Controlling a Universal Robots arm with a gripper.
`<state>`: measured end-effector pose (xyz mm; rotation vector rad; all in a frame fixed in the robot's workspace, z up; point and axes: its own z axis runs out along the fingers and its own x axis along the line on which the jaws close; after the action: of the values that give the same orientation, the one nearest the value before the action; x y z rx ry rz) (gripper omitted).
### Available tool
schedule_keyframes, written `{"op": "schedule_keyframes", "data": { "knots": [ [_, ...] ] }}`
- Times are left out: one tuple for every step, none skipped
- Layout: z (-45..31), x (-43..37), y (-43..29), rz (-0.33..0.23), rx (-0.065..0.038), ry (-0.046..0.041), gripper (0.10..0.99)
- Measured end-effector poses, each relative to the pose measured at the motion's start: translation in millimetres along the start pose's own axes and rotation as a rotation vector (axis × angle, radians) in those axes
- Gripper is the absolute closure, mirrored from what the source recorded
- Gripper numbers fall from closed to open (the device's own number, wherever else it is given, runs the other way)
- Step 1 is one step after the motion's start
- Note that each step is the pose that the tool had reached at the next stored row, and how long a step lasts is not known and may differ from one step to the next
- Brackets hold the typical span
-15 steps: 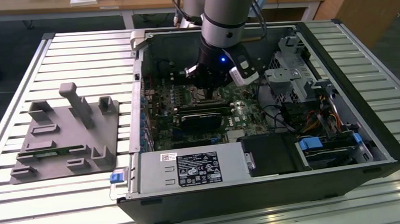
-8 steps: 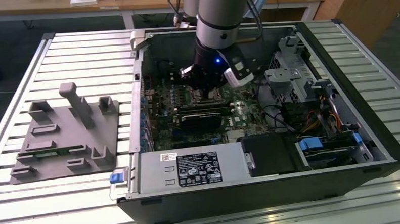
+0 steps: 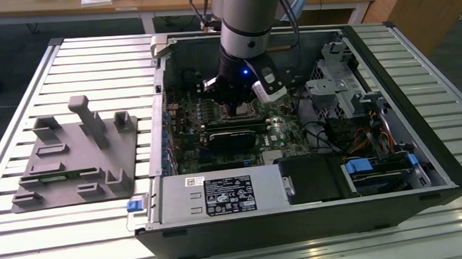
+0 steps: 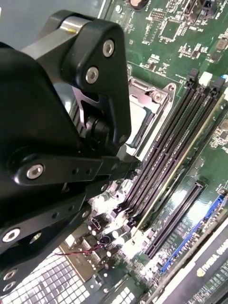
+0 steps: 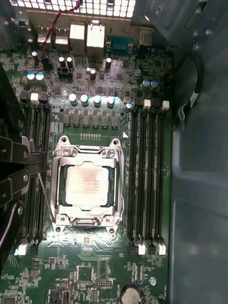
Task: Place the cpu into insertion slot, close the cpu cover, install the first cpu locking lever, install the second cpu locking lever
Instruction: 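Install the second cpu locking lever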
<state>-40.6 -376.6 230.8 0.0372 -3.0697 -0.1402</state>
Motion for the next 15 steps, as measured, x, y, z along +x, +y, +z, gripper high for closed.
{"op": "schedule_keyframes", "data": {
  "knots": [
    [1.1,-0.1,-0.2,0.002,-0.001,-0.0002,0.98],
    [1.6,-0.1,-0.5,0.004,-0.003,-0.0003,0.98],
    [1.9,-0.1,-0.9,0.005,-0.01,-0.0006,0.98],
    [2.1,-0.1,-1.4,0.006,-0.016,-0.0009,0.98],
    [2.0,-0.1,-2.5,0.007,-0.021,-0.001,0.98],
    [1.9,0.0,-4.2,0.007,-0.022,-0.0012,0.98],
    [1.7,0.1,-6.1,0.008,-0.024,-0.0013,0.98],
    [1.6,0.3,-7.9,0.008,-0.025,-0.0013,0.98],
    [1.5,0.7,-9.4,0.008,-0.027,-0.0014,0.98],
    [1.4,1.5,-10.6,0.008,-0.029,-0.0015,0.98],
    [1.4,2.6,-11.3,0.008,-0.03,-0.0014,0.98],
    [1.6,4.3,-11.5,0.009,-0.031,-0.0014,0.98],
    [2.1,5.8,-11.5,0.009,-0.033,-0.0016,0.98],
    [2.7,6.8,-11.5,0.012,-0.034,-0.0021,0.98],
    [3.5,7.1,-11.6,0.018,-0.034,-0.0026,0.98]
  ]
}}
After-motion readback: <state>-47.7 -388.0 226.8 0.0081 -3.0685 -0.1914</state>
